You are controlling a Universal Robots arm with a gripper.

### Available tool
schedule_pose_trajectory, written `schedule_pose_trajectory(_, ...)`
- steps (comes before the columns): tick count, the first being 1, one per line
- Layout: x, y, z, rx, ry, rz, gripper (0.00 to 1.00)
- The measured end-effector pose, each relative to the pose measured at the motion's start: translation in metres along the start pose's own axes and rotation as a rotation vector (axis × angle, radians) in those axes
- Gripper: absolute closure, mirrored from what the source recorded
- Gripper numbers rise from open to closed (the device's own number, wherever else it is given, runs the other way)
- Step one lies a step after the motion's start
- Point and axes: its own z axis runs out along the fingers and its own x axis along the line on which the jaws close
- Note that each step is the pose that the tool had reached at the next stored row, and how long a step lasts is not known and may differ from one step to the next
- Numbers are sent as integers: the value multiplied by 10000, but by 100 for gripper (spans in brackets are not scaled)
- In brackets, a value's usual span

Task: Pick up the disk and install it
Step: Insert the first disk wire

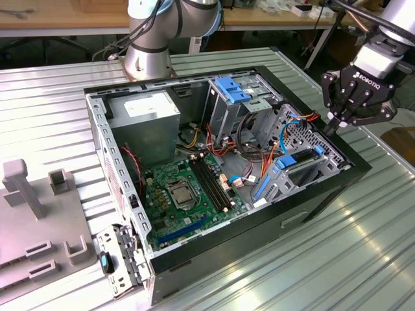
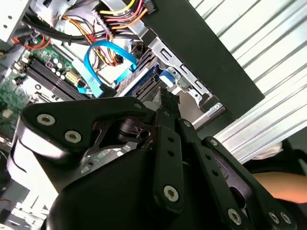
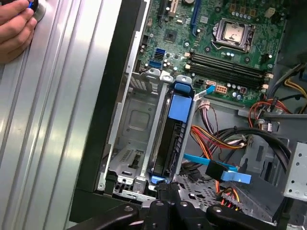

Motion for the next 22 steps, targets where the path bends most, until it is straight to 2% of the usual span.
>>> schedule_pose_trajectory(5,3,-9,0,15,12,-883,89)
schedule_pose_trajectory(9,1,-10,1,35,28,-2159,89)
schedule_pose_trajectory(15,-5,-11,1,52,45,-3216,89)
schedule_pose_trajectory(17,-8,-13,0,63,55,-3892,89)
schedule_pose_trajectory(18,-10,-13,0,71,62,-4374,89)
schedule_pose_trajectory(20,-12,-14,0,76,67,-4695,89)
schedule_pose_trajectory(22,-14,-14,0,84,74,-5198,89)
